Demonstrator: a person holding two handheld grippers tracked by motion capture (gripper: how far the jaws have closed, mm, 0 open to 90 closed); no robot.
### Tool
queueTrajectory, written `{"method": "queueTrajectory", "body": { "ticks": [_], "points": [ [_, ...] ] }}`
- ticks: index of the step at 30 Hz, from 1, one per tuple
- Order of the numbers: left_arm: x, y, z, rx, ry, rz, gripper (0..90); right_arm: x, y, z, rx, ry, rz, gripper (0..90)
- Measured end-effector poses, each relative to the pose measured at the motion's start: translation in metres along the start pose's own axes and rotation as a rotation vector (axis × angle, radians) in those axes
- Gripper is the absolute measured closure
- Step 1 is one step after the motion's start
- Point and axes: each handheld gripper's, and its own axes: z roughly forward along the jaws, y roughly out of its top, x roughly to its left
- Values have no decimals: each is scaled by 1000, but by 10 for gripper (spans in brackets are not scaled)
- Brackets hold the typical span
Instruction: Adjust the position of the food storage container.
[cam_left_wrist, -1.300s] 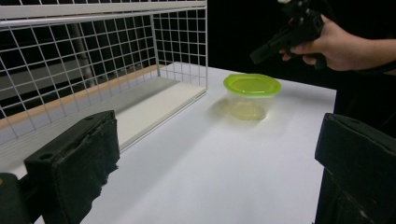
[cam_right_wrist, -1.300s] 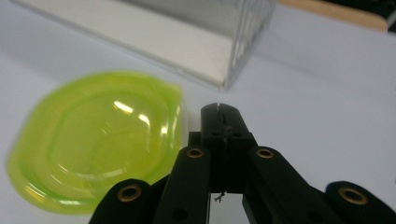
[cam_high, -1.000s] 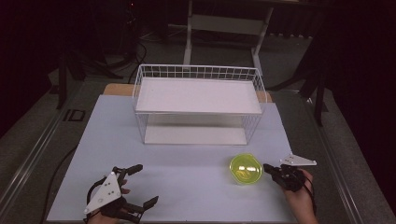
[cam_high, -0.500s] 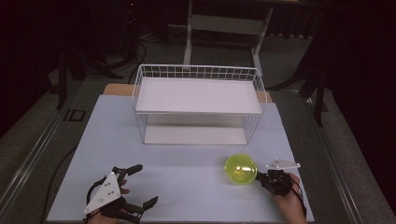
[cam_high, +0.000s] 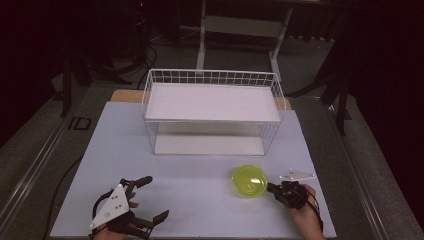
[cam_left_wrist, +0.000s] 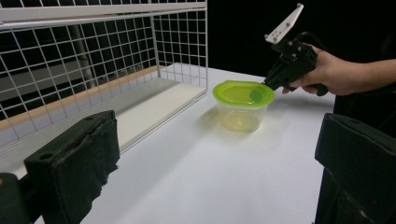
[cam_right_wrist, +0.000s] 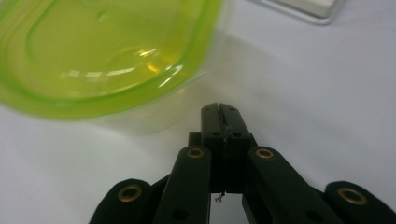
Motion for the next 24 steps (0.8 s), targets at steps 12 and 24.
{"method": "queueTrajectory", "body": {
  "ticks": [12, 24],
  "points": [
    [1, 0, -1, -2, 3, -3, 6, 0, 11, 13, 3, 38, -5, 900],
    [0, 0, -1, 1, 5, 4, 6, 26, 15, 24, 22, 114, -21, 900]
  ]
}}
